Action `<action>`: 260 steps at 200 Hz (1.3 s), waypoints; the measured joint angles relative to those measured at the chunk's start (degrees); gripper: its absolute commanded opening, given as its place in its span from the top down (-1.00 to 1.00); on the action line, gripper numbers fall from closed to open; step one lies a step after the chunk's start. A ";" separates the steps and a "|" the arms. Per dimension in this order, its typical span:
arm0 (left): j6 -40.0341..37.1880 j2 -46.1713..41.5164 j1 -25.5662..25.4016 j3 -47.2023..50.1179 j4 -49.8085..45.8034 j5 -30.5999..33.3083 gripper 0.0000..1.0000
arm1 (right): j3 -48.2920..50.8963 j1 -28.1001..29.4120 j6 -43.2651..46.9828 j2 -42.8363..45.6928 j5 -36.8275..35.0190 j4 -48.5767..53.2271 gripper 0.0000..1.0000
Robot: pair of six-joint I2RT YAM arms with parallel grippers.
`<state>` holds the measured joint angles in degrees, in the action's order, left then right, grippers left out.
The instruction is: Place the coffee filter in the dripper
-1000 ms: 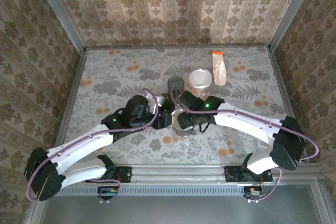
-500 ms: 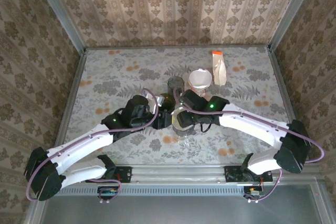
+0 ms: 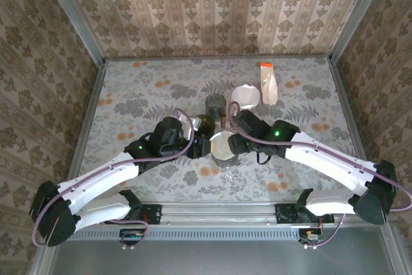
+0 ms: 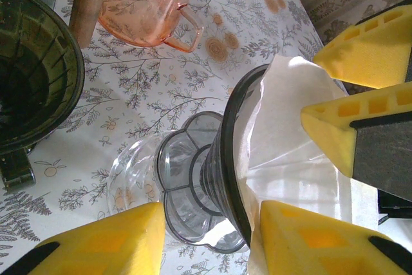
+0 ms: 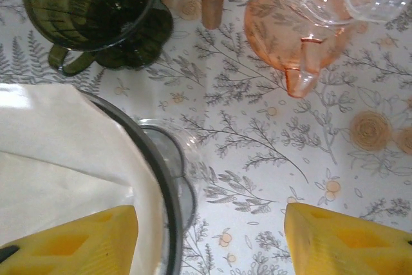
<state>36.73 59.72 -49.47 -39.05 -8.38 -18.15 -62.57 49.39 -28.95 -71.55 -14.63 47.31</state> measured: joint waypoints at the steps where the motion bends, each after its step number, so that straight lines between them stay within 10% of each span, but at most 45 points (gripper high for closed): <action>1: 0.07 0.00 0.00 0.00 0.00 0.00 0.11 | 0.02 0.00 0.00 0.00 -0.02 0.04 -0.25; 260: 1.03 0.00 0.00 0.00 0.04 0.00 0.12 | -1.20 1.60 0.63 0.39 6.51 1.03 -0.41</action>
<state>37.76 59.72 -49.47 -39.05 -8.34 -18.15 -63.77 50.98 -28.32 -71.16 -8.12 48.34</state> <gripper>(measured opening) 0.443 0.704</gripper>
